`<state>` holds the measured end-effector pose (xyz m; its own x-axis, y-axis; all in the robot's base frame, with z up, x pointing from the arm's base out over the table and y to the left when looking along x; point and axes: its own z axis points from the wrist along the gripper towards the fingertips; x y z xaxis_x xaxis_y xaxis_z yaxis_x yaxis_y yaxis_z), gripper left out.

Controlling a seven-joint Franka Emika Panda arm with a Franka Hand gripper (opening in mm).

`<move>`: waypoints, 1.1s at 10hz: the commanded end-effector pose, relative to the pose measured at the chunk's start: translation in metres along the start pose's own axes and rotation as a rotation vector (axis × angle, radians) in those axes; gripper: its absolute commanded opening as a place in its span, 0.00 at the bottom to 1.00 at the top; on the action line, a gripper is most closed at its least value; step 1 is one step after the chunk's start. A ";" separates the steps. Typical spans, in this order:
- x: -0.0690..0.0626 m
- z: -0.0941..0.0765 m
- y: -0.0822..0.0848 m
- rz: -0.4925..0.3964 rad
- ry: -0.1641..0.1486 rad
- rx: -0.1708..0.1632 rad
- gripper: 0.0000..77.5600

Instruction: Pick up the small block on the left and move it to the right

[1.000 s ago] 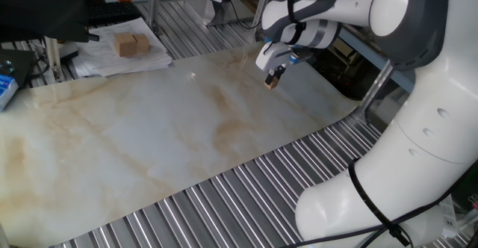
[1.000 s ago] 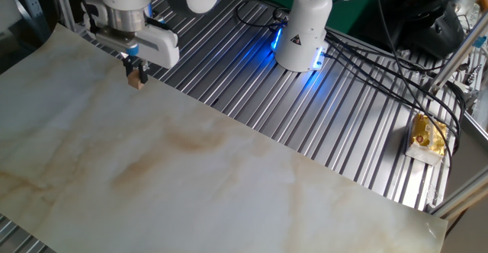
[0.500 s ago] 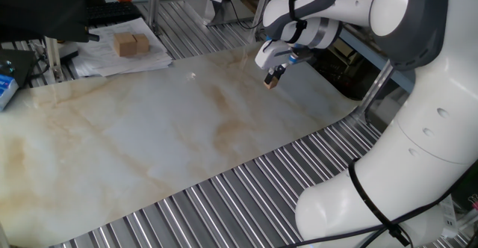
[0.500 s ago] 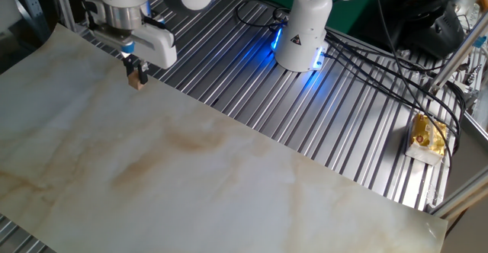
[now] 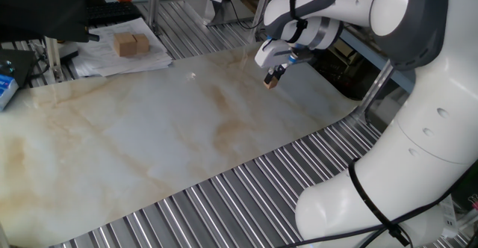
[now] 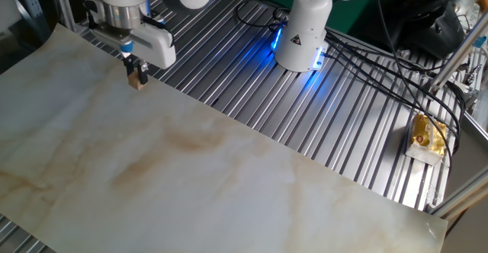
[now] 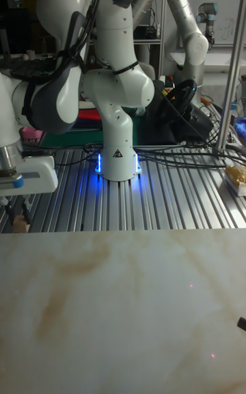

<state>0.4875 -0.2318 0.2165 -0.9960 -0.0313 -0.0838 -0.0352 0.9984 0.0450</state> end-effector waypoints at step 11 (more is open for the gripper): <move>0.005 0.008 0.071 0.018 -0.012 -0.028 0.02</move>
<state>0.4831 -0.1717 0.2072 -0.9951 -0.0325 -0.0937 -0.0395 0.9965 0.0739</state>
